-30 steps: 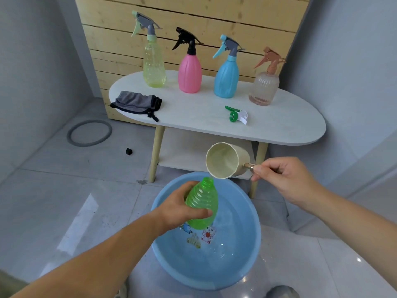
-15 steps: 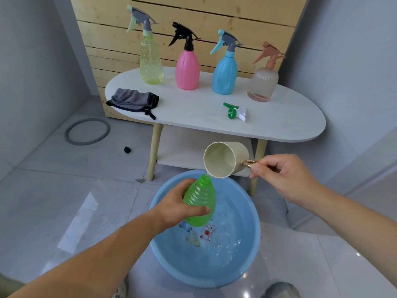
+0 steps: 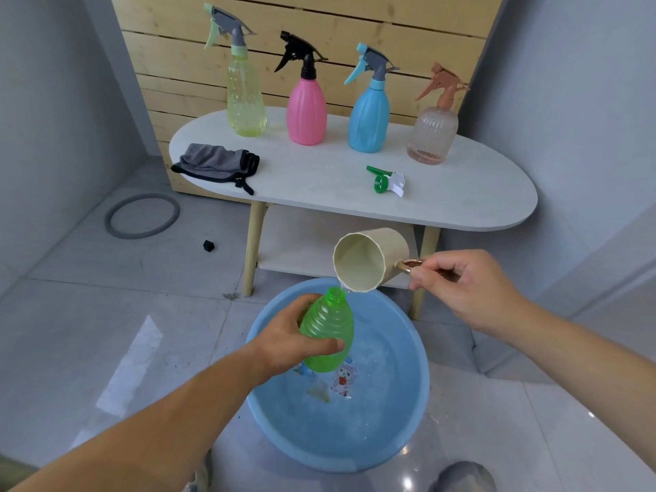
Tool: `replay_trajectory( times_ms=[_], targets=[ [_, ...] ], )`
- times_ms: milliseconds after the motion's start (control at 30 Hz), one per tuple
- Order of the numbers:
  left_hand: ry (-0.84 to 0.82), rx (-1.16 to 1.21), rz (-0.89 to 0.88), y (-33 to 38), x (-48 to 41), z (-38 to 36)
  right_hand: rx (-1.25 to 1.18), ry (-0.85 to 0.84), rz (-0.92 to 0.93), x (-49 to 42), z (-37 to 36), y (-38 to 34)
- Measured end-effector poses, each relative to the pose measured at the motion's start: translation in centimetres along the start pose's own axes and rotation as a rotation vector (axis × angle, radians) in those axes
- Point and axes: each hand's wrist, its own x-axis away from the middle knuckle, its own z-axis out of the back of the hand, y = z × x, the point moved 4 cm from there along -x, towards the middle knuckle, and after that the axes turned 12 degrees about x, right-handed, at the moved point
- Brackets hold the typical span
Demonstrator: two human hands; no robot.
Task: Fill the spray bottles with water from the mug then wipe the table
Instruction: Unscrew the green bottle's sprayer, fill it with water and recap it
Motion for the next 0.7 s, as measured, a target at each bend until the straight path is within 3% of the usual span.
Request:
replay_trajectory(
  times_ms=[700],
  targets=[
    [0.000, -0.023, 0.008, -0.17, -0.09, 0.04, 0.052, 0.032, 0.107, -0.04, 0.30, -0.84]
  ],
)
